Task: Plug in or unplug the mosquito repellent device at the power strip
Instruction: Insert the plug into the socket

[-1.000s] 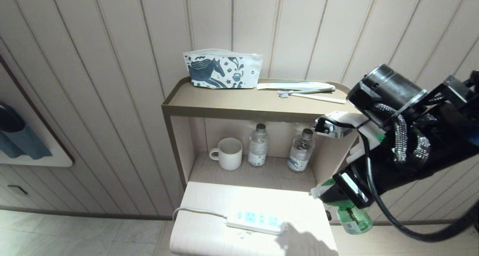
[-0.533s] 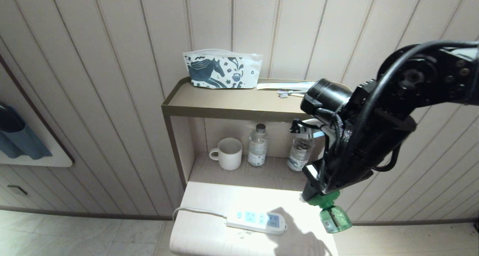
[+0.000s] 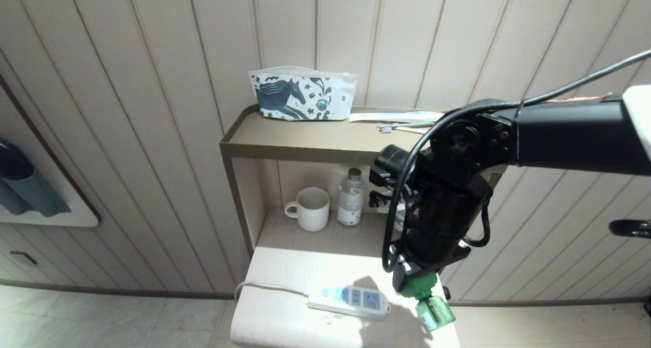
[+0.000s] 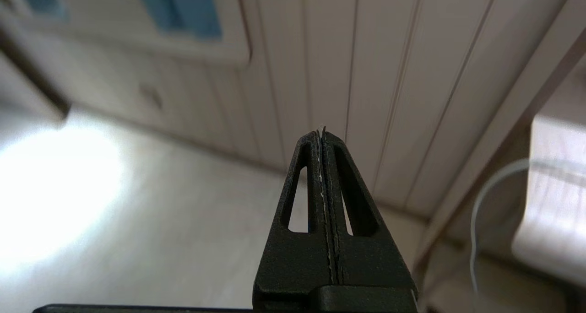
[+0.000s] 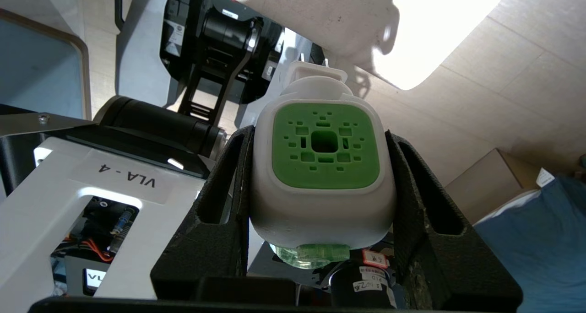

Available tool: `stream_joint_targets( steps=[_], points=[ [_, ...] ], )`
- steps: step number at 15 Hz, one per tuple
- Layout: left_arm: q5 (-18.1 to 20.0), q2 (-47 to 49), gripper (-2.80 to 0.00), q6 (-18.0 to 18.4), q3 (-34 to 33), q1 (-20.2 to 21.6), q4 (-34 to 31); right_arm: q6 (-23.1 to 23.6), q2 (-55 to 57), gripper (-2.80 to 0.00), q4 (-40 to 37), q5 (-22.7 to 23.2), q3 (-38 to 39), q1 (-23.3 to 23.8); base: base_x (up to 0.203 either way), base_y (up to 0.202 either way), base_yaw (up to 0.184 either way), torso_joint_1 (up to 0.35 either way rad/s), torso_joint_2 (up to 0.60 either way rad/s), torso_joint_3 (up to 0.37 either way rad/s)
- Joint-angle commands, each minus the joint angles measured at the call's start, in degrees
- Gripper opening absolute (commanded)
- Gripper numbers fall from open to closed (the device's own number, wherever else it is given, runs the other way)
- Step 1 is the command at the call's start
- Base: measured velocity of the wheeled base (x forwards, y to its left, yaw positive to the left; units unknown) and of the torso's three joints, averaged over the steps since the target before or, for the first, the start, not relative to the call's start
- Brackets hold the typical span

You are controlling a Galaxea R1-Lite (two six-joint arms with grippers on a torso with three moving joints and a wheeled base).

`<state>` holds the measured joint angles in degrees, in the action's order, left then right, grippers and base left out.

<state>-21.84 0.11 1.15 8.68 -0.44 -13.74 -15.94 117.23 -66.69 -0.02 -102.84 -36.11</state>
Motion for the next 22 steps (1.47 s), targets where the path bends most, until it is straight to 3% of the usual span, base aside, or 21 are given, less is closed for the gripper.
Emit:
stream_joint_targets(
  steps=[1, 3, 7, 10, 14, 19, 21, 22],
  points=[
    [1.9, -0.1, -2.8, 1.47, -4.87, 0.0, 10.85, -0.54, 1.72, -2.8, -0.29, -0.02, -0.24, -0.26, 0.0, 0.0, 0.0, 0.0, 0.0, 0.0],
    [7.34, -0.11, -2.8, 3.69, -5.51, 0.0, 11.11, -2.26, 3.97, -2.8, -0.19, -0.15, -0.87, -1.51, 0.0, 0.0, 0.0, 0.0, 0.0, 0.0],
    [14.06, -0.11, -2.8, 3.97, -5.31, 0.0, 7.98, -3.62, 6.3, -2.8, 0.77, -0.19, -1.08, -2.61, 0.0, 0.0, 0.0, 0.0, 0.0, 0.0],
    [14.37, -0.11, -2.8, 4.66, -5.25, 0.0, 7.77, -4.43, 9.12, -2.8, 1.96, -0.22, -1.64, -2.98, 0.0, 0.0, 0.0, 0.0, 0.0, 0.0],
    [13.94, -0.11, -2.8, -0.14, -5.25, 0.0, 8.02, -4.54, 11.83, -2.8, 3.6, -0.24, -1.76, -2.91, 0.0, 0.0, 0.0, 0.0, 0.0, 0.0],
    [13.77, -0.11, -2.8, -0.46, -5.25, 0.0, 7.91, -4.54, 12.87, -2.8, 4.18, -0.24, -1.87, -2.33, 0.0, 0.0, 0.0, 0.0, 0.0, 0.0],
    [14.54, -0.11, -2.8, 9.45, -5.44, 0.0, 8.23, -4.54, 13.38, -2.8, 4.36, -0.24, -1.84, -2.38, 0.0, 0.0, 0.0, 0.0, 0.0, 0.0],
    [17.89, -0.11, -2.8, 11.52, -5.68, 0.0, 8.27, -4.54, 13.46, -2.8, 4.29, -0.24, -1.84, -2.38, 0.0, 0.0, 0.0, 0.0, 0.0, 0.0]
  ],
)
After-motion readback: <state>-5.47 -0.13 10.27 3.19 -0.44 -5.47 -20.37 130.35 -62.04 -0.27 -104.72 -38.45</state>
